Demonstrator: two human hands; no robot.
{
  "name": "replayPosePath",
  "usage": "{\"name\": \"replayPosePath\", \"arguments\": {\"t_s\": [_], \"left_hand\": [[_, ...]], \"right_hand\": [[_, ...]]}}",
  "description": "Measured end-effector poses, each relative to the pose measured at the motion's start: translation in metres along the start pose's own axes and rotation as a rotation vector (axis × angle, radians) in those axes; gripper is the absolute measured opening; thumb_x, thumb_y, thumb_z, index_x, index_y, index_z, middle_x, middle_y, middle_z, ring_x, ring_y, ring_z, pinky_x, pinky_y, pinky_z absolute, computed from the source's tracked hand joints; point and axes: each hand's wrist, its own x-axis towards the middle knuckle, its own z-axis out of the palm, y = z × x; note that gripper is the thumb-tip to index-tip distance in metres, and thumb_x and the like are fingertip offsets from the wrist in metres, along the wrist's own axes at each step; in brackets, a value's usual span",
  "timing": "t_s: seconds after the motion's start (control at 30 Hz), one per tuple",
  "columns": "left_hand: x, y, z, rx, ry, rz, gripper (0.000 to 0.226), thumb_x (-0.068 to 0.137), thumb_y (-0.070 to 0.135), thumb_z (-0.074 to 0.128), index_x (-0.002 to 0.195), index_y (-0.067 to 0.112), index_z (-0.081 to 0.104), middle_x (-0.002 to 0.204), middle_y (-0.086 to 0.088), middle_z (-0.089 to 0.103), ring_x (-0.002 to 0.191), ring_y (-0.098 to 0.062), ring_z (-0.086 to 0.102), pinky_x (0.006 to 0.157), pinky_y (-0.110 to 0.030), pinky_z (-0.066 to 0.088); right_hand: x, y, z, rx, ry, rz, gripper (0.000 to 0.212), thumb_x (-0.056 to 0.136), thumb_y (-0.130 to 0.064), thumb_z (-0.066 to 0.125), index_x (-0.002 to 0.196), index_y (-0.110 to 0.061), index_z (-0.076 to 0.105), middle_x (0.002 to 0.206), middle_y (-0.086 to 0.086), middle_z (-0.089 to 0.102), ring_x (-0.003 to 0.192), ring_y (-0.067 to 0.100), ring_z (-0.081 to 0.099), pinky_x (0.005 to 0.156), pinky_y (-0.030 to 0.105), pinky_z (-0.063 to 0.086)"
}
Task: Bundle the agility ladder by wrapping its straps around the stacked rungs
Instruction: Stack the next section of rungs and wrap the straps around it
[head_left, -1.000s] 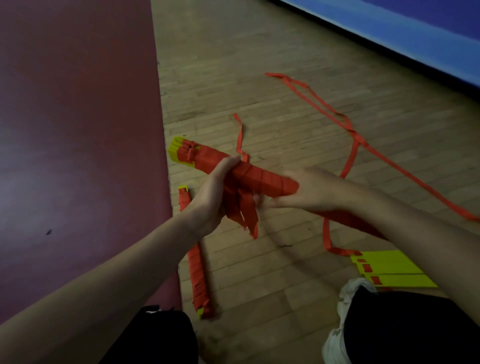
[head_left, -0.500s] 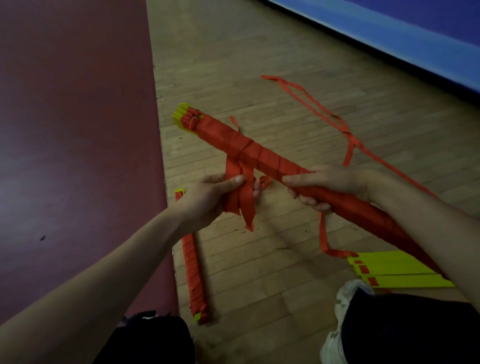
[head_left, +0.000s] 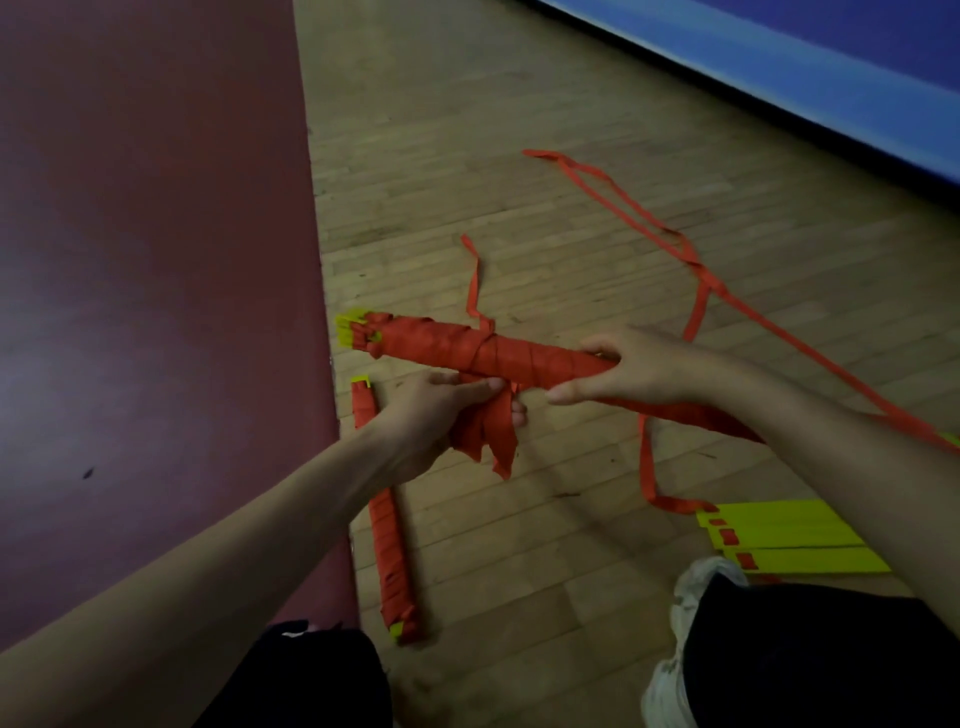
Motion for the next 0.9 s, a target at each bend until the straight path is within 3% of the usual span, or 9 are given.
{"name": "replayPosePath", "arguments": {"t_s": [0.07,0.17,0.3,0.4,0.5,0.63,0.77,0.83,0.9], "left_hand": [[0.001,0.001,0.000,-0.009,0.008,0.029,0.017,0.096,0.010,0.052,0.093,-0.001,0.065,0.074,-0.008,0.071,0.061,-0.014,0.069,0.055,-0.027,0.057],[0.006,0.005,-0.003,-0.042,0.048,0.065,0.018,0.096,0.009,0.051,0.091,-0.001,0.065,0.076,-0.009,0.071,0.064,-0.014,0.069,0.061,-0.030,0.058],[0.003,0.005,-0.003,-0.026,0.043,0.063,0.018,0.097,0.007,0.049,0.093,-0.001,0.065,0.080,-0.010,0.072,0.069,-0.015,0.070,0.066,-0.033,0.057],[-0.001,0.012,0.000,-0.039,0.004,0.072,0.020,0.096,0.008,0.049,0.089,0.002,0.067,0.078,-0.007,0.072,0.066,-0.015,0.069,0.066,-0.033,0.056],[-0.006,0.019,0.007,-0.056,-0.018,0.051,0.028,0.097,0.027,0.050,0.089,0.009,0.070,0.074,-0.007,0.072,0.058,-0.016,0.067,0.058,-0.030,0.053],[-0.004,0.020,0.005,-0.139,0.062,-0.010,0.050,0.095,0.053,0.045,0.094,0.007,0.067,0.072,-0.010,0.067,0.053,-0.018,0.065,0.048,-0.027,0.053],[0.004,0.016,-0.007,-0.165,0.172,-0.080,0.051,0.087,0.061,0.053,0.093,0.012,0.066,0.070,-0.010,0.066,0.051,-0.017,0.063,0.051,-0.025,0.052],[0.007,0.012,-0.010,-0.195,0.188,-0.115,0.050,0.087,0.056,0.055,0.104,0.010,0.062,0.069,-0.011,0.065,0.052,-0.019,0.063,0.056,-0.026,0.052],[0.008,0.008,-0.012,-0.210,0.196,-0.102,0.051,0.087,0.054,0.054,0.108,0.008,0.061,0.068,-0.011,0.065,0.054,-0.020,0.062,0.062,-0.029,0.050]], "right_hand": [[-0.001,-0.002,0.003,-0.055,0.051,-0.028,0.053,0.058,-0.082,0.061,0.087,-0.038,0.064,0.087,-0.014,0.065,0.090,0.010,0.061,0.080,0.031,0.049],[-0.003,-0.012,0.003,-0.144,0.153,-0.071,0.043,0.061,-0.082,0.058,0.079,-0.043,0.053,0.080,-0.017,0.060,0.086,0.014,0.059,0.075,0.032,0.046],[-0.007,-0.024,0.003,-0.373,0.242,-0.076,0.057,0.072,-0.076,0.057,0.118,-0.042,0.052,0.105,-0.008,0.066,0.106,0.023,0.060,0.075,0.029,0.033],[-0.005,-0.025,0.005,-0.477,0.358,-0.095,0.060,0.078,-0.068,0.058,0.125,-0.033,0.048,0.116,-0.001,0.065,0.111,0.027,0.059,0.075,0.032,0.032],[-0.005,-0.022,0.007,-0.542,0.382,-0.120,0.059,0.082,-0.056,0.062,0.132,-0.032,0.043,0.125,-0.002,0.058,0.116,0.026,0.056,0.077,0.034,0.037],[-0.009,-0.024,0.015,-0.645,0.470,-0.225,0.067,0.079,-0.038,0.073,0.137,-0.027,0.044,0.116,0.003,0.057,0.107,0.028,0.059,0.075,0.034,0.044],[-0.007,-0.021,0.030,-0.621,0.510,-0.368,0.075,0.050,-0.017,0.091,0.120,-0.009,0.062,0.099,0.012,0.066,0.088,0.032,0.067,0.070,0.037,0.049],[-0.006,-0.023,0.034,-0.654,0.510,-0.396,0.074,0.054,-0.015,0.088,0.123,-0.009,0.061,0.100,0.012,0.065,0.090,0.032,0.066,0.071,0.037,0.048],[-0.007,-0.031,0.031,-0.666,0.478,-0.373,0.072,0.070,-0.022,0.081,0.135,-0.016,0.051,0.113,0.009,0.061,0.105,0.029,0.061,0.080,0.038,0.045]]}}
